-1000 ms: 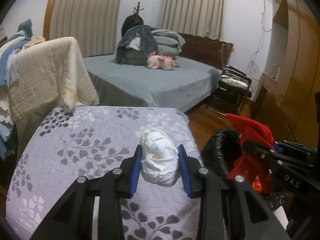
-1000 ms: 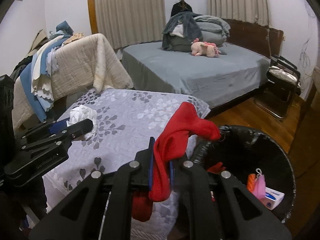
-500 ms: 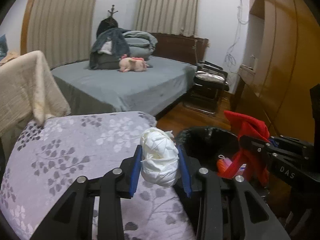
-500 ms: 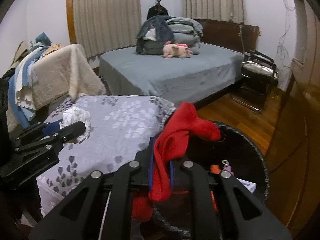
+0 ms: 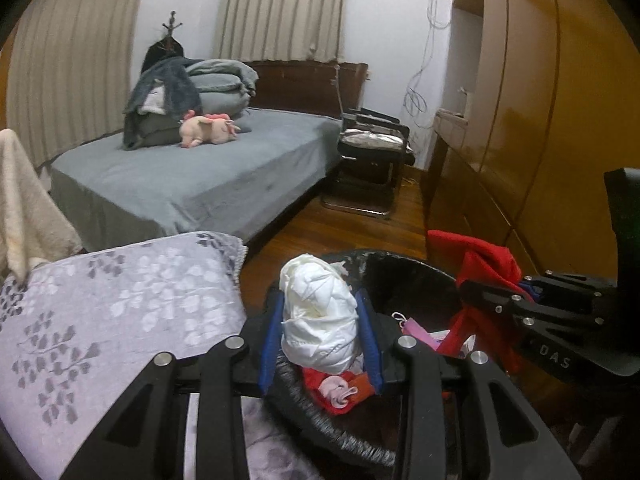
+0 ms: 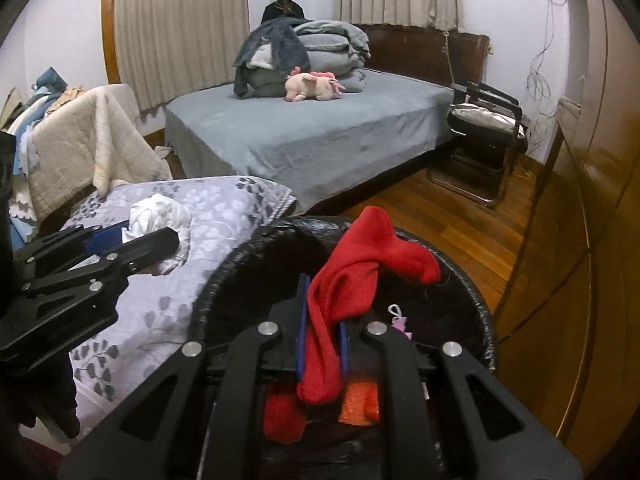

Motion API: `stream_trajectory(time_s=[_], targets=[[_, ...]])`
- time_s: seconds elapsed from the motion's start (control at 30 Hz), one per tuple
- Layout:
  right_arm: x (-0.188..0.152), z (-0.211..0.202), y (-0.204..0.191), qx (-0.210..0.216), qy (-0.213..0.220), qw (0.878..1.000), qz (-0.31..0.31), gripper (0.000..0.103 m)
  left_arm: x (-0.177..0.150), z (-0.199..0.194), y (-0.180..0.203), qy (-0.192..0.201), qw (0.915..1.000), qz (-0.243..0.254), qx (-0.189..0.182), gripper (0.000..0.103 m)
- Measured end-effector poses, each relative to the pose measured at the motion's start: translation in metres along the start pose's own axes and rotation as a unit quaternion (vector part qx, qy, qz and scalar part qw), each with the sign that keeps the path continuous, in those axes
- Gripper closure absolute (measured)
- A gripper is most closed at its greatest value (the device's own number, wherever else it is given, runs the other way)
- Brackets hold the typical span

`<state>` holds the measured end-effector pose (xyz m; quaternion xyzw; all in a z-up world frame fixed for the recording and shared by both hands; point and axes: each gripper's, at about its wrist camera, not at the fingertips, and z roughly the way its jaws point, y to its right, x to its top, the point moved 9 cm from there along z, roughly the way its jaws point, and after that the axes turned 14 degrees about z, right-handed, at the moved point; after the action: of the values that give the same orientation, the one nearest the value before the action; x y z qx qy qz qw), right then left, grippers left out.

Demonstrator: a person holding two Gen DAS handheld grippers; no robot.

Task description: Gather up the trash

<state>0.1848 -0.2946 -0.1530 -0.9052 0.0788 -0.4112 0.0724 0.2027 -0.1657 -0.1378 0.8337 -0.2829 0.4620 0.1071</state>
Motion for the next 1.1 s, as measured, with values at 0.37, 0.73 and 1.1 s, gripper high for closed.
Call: stream_trajectory(time_s=[0.37, 0.73, 1.1], targets=[[-0.003, 0.025, 0.036, -0.023, -0.016, 1.000, 0.010, 0.056, 0.005, 0.058, 0.027, -0.023, 0.9986, 0.003, -0.048, 0.044], [-0.019, 0.015, 0.048, -0.031, -0.021, 0.999, 0.036, 0.020, 0.003, 0.042, 0.014, -0.018, 0.9993, -0.004, -0.032, 0.018], [-0.003, -0.039, 0.026, -0.011, 0.012, 0.997, 0.070, 0.009, -0.008, -0.020, -0.020, -0.018, 0.9994, -0.021, 0.019, 0.006]])
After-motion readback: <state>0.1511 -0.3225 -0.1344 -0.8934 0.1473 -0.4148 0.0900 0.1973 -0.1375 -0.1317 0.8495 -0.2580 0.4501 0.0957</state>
